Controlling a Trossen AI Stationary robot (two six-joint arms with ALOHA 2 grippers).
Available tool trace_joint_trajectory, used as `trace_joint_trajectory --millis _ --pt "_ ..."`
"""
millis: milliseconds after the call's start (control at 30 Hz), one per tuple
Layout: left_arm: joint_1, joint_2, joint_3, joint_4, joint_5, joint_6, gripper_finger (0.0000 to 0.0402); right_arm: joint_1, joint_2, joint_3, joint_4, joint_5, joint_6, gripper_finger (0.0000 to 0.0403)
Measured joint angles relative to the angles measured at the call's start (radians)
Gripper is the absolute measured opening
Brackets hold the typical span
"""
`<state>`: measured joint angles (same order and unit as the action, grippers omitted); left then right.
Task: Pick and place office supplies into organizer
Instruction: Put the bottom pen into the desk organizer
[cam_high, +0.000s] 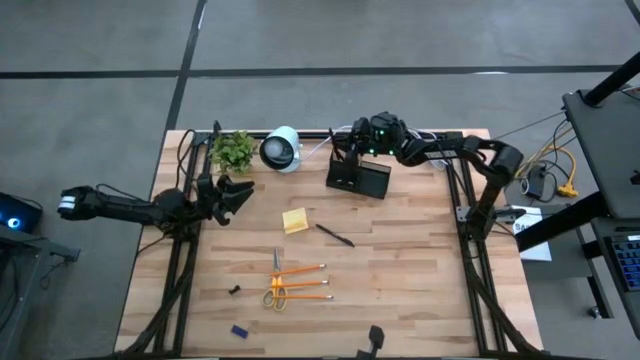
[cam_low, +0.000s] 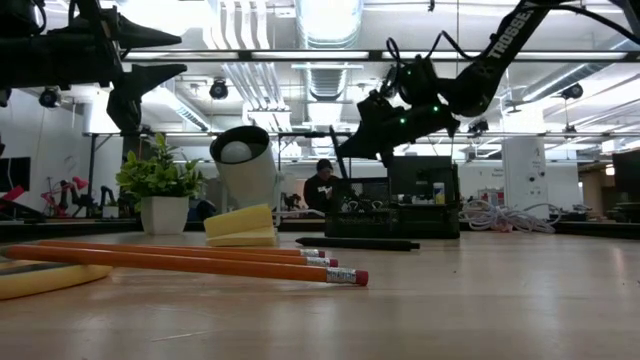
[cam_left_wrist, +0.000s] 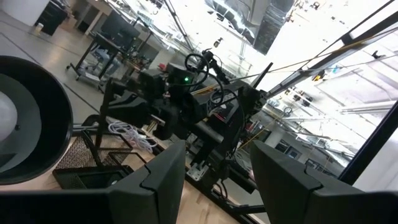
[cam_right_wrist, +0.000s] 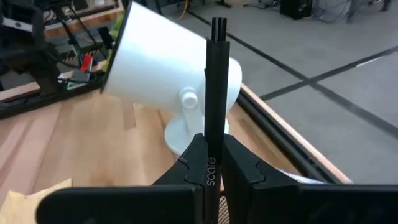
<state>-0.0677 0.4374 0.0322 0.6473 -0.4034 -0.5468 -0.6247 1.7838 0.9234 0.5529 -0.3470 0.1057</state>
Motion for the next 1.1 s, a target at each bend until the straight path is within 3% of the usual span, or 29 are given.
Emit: trace_joint_trajectory --millis 233,1100 --pt "0.000 0.000 0.000 0.001 0.000 0.000 0.0167 0.000 0.004 0.001 -0.067 -0.042 -0.021 0.0013" --pt "0.000 0.000 0.000 0.001 0.000 0.000 0.0167 -0.002 0.003 0.002 -0.260 -0.045 -0.138 0.0013"
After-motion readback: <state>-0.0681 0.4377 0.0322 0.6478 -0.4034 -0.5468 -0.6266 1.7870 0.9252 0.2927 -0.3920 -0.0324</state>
